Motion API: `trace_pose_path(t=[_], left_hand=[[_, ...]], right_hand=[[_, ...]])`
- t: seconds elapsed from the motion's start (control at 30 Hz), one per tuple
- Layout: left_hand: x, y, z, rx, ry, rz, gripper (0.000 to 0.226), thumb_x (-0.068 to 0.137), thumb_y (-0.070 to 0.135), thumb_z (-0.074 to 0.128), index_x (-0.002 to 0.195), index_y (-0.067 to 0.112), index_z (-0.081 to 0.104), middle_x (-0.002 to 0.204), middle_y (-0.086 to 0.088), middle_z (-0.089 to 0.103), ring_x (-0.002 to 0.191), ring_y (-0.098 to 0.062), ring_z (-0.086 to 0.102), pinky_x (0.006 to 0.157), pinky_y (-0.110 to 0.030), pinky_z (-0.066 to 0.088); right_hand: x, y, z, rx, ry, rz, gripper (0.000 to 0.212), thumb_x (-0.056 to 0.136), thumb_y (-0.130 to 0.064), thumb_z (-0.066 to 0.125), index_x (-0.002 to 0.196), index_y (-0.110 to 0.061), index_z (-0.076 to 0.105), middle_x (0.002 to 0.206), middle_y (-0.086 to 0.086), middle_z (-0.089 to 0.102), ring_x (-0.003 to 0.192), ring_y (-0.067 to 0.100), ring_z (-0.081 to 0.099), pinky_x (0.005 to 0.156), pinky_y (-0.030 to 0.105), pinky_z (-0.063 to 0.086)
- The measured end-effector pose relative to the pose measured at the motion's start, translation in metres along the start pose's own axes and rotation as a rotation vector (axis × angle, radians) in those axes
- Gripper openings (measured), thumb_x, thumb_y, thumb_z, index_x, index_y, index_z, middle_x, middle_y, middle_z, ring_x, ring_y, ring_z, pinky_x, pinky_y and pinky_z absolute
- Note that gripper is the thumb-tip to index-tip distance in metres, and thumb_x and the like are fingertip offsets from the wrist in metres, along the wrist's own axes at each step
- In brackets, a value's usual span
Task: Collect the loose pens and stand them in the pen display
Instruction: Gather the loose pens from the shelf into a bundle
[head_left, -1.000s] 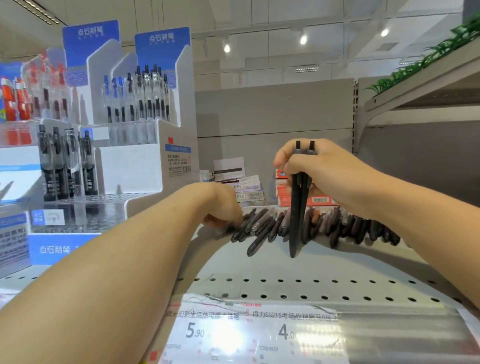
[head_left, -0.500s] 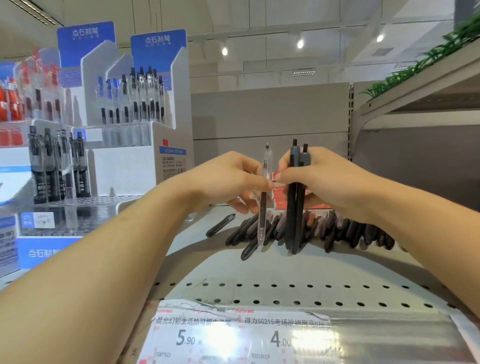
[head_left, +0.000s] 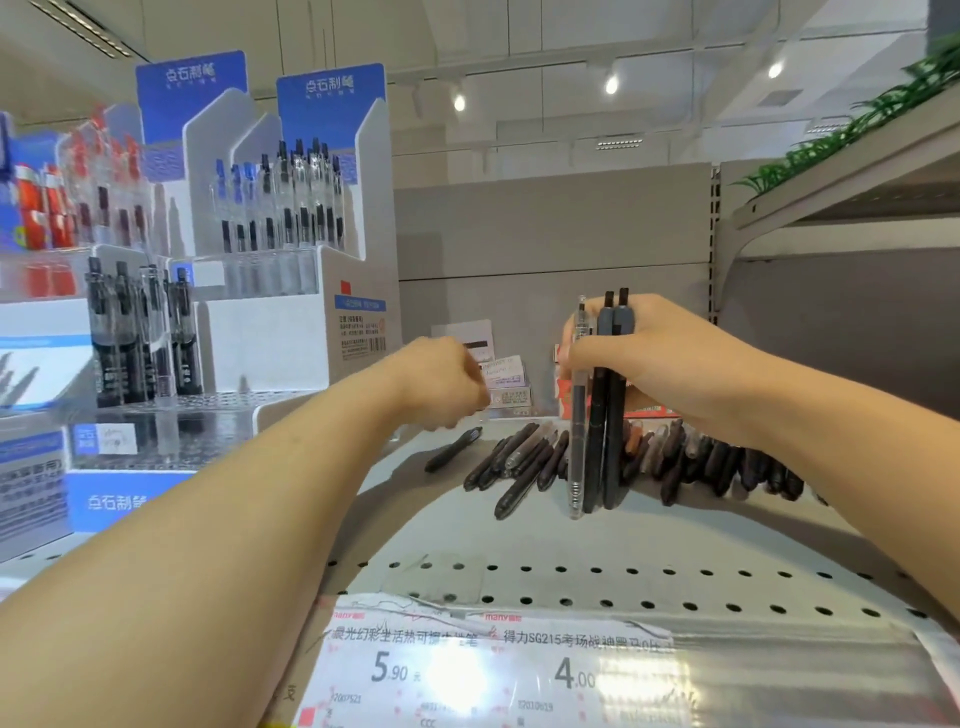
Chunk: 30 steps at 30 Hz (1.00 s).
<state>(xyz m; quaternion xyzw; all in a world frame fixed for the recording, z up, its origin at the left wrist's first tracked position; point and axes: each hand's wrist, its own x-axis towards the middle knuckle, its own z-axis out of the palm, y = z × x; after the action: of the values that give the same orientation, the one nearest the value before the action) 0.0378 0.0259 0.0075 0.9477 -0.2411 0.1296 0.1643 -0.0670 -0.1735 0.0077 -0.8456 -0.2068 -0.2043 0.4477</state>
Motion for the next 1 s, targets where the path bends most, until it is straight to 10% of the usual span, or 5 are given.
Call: trace_pose_path(t=[0.23, 0.4, 0.63, 0.87, 1.0], left_hand=[[0.019, -0.003, 0.027, 0.383, -0.176, -0.141, 0.02, 0.091, 0.026, 0.064, 0.079, 0.01, 0.07, 0.065, -0.003, 0.067, 0.053, -0.017, 0.062, 0.052, -0.023, 0.054], [0.015, -0.008, 0.017, 0.005, -0.176, -0.23, 0.018, 0.089, 0.014, 0.065, 0.102, 0.003, 0.069, 0.087, -0.015, 0.073, 0.061, -0.023, 0.067, 0.062, -0.032, 0.063], [-0.016, 0.019, -0.01, -0.606, -0.131, 0.137, 0.019, 0.094, 0.013, 0.062, 0.112, 0.006, 0.064, 0.092, -0.006, 0.069, 0.072, -0.013, 0.069, 0.069, -0.027, 0.058], [-0.033, 0.05, -0.007, -0.546, -0.233, 0.344, 0.026, 0.096, 0.01, 0.061, 0.121, 0.011, 0.065, 0.102, -0.012, 0.072, 0.081, -0.015, 0.068, 0.079, -0.031, 0.06], [-0.032, 0.05, -0.007, -0.418, -0.233, 0.388, 0.019, 0.094, 0.017, 0.064, 0.111, 0.015, 0.071, 0.088, 0.002, 0.076, 0.077, -0.011, 0.068, 0.072, -0.023, 0.057]], right_hand=[[-0.005, -0.001, 0.007, 0.081, -0.108, -0.037, 0.013, 0.091, -0.011, 0.07, 0.081, -0.019, 0.066, 0.072, 0.001, 0.07, 0.07, 0.014, 0.073, 0.063, 0.02, 0.056], [-0.004, 0.001, 0.003, 0.071, -0.098, -0.016, 0.019, 0.088, -0.009, 0.074, 0.075, -0.022, 0.067, 0.073, 0.004, 0.069, 0.07, 0.015, 0.072, 0.062, 0.02, 0.056], [0.001, 0.006, -0.004, -0.044, -0.005, 0.032, 0.021, 0.088, -0.018, 0.077, 0.069, -0.026, 0.072, 0.066, -0.004, 0.071, 0.065, 0.013, 0.071, 0.068, 0.028, 0.058], [0.001, 0.003, -0.006, -0.026, 0.108, 0.0, 0.021, 0.089, -0.04, 0.074, 0.086, -0.019, 0.074, 0.08, 0.007, 0.075, 0.077, 0.024, 0.075, 0.079, 0.044, 0.062], [-0.001, 0.003, -0.004, -0.039, 0.078, -0.009, 0.017, 0.09, -0.029, 0.075, 0.077, -0.021, 0.068, 0.068, -0.006, 0.071, 0.066, 0.01, 0.07, 0.068, 0.029, 0.056]])
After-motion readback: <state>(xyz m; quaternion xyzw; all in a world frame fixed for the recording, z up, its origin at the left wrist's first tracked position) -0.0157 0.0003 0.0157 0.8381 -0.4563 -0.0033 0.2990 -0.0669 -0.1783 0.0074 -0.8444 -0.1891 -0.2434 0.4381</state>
